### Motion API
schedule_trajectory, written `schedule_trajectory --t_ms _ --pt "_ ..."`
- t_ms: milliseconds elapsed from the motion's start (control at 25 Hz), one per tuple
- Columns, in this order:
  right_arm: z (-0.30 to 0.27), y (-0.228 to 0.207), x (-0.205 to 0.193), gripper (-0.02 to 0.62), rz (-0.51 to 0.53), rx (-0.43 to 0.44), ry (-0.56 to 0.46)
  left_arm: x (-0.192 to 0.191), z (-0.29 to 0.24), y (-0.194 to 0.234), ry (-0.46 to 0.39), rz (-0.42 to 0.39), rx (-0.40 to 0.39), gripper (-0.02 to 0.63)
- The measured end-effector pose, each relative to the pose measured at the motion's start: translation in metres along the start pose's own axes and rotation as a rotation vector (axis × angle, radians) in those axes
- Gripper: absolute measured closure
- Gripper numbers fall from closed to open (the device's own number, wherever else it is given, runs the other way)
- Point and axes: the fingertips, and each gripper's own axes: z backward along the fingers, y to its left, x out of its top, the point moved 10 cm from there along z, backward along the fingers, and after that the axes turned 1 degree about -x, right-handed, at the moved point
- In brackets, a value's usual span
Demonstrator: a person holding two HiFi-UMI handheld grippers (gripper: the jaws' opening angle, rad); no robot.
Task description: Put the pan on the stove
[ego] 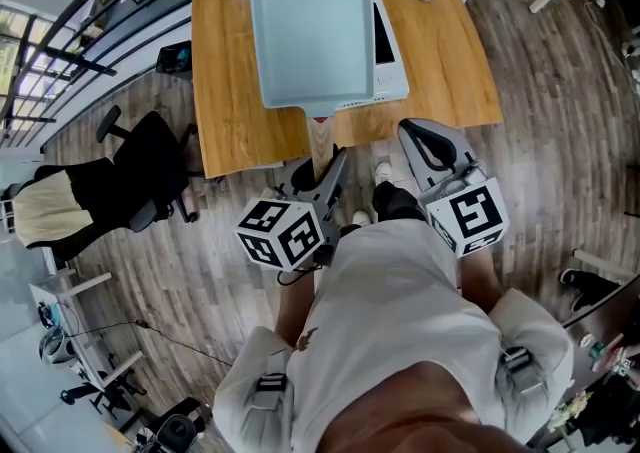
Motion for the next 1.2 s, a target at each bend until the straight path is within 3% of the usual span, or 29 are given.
schedule_trajectory --t_ms 720,1200 --pt "-0.050 -0.084 -0.011 0.574 -0.001 0.128 0.076 0.014 -0.082 0.012 0.030 0.088 0.084 0.512" --pt "-0.066 -0.103 -0.029 0.574 -0.019 0.166 0.136 0.006 -0.111 0.026 0.046 0.138 0.107 0.511"
